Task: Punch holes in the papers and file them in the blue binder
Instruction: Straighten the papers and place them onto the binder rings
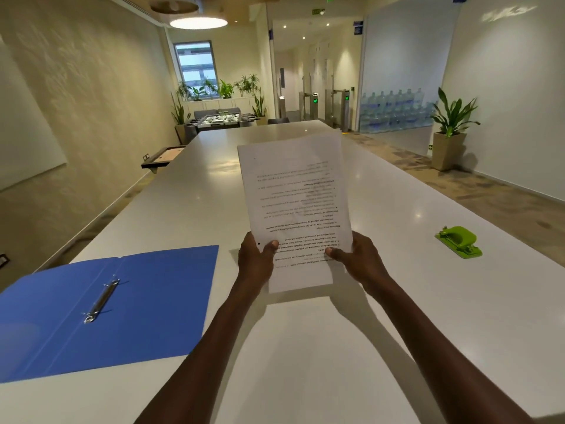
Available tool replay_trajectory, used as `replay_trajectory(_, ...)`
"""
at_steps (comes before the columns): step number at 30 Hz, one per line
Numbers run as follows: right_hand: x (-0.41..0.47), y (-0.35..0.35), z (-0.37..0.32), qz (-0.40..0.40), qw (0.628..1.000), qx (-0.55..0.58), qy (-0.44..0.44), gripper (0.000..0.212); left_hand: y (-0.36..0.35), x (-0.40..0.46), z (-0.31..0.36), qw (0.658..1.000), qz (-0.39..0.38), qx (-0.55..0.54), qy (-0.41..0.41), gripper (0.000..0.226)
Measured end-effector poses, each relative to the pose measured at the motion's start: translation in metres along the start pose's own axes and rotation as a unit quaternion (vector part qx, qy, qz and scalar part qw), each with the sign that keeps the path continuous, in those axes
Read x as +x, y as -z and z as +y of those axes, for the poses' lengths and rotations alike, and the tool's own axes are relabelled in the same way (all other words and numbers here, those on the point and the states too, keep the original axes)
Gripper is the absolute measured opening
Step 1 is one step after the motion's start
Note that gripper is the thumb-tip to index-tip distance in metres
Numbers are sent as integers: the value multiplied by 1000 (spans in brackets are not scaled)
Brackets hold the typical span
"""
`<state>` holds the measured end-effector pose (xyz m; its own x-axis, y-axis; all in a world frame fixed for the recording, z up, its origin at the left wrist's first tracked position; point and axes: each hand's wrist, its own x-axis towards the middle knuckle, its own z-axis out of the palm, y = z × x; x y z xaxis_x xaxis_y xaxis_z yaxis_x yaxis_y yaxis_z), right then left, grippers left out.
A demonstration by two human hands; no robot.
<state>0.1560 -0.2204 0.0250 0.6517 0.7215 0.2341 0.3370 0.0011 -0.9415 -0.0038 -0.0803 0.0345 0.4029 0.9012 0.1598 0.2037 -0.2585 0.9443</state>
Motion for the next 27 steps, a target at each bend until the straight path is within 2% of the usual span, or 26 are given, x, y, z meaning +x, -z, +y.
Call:
replay_trajectory(4, 7, -21, -20, -16, 999, -32, -16, 44, 34, 3, -11, 999, -13, -5, 42, 39)
replay_trajectory(11, 11, -87, -45, -42, 999, -19, -18, 20, 102, 7, -43, 992, -61, -37, 99, 37)
replay_trajectory(18, 3, -165, -54, -63, 997, -44, 0, 23, 176, 20, -70, 984, -76, 2, 160, 35)
replay_trajectory(21, -3, -196, -56, -66, 997, -36, -16, 24, 205, 26, -76, 984, -48, 17, 169, 22)
replay_trajectory(24, -10, -225, -58, -71, 996, -34, -31, 23, 233, 37, -84, 983, 12, 43, 176, 29)
replay_trajectory(27, -19, -252, -61, -83, 995, -33, -38, 27, 260, 50, -96, 981, 74, -5, 182, 30)
